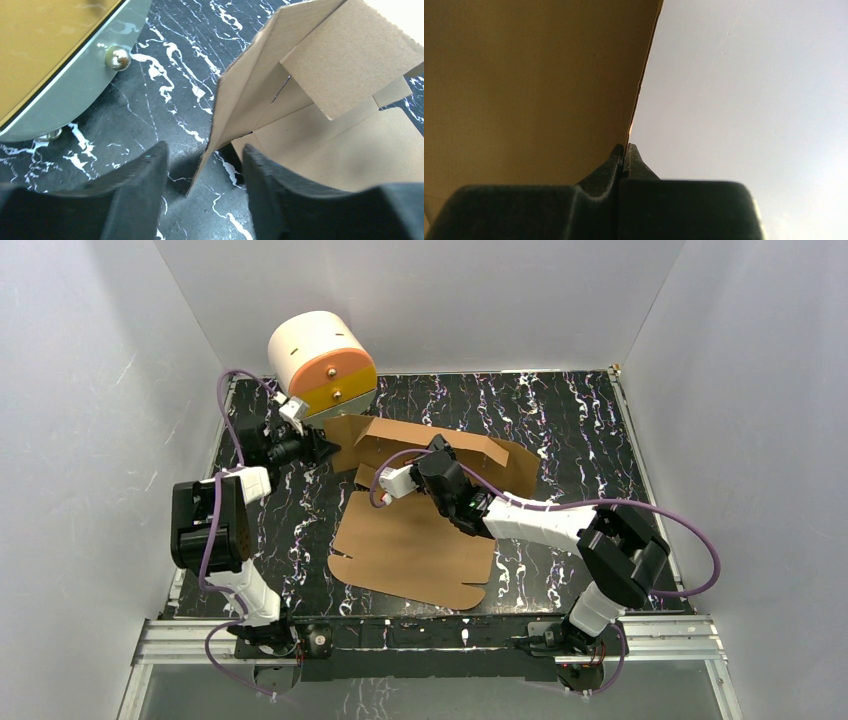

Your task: Fold the paper box

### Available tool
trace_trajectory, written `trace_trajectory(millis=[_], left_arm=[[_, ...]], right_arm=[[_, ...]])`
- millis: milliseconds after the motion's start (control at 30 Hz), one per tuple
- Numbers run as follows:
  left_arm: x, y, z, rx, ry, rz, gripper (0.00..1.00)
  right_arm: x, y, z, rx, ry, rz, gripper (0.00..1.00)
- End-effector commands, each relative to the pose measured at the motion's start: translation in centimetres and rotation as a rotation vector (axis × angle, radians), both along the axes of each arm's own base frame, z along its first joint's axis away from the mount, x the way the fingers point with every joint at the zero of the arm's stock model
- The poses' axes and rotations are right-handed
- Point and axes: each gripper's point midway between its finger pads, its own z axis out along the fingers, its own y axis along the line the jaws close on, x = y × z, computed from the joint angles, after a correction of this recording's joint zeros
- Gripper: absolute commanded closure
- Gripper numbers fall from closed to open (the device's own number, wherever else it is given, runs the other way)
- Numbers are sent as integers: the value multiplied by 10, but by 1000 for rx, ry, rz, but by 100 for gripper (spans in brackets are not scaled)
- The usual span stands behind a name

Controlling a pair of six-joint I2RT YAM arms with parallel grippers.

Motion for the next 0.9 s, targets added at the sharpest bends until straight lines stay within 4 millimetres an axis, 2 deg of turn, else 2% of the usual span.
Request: trace_trajectory(millis=[0,133,500,767,867], left_arm=[[-4,-9,15,42,-108,-42,65],[-12,-16,18,106,-136,-16,81],[-29,-30,35,181,-168,126,97],[-53,-48,42,155,-153,205,100],[-65,-54,38,140,-149,215,100]], right_arm=[[-2,2,11,31,-21,18,100],[-2,6,11,34,-26,32,100],[3,8,22,48,-72,28,100],[2,7,24,62,-107,23,100],[-2,6,20,62,-104,31,100]])
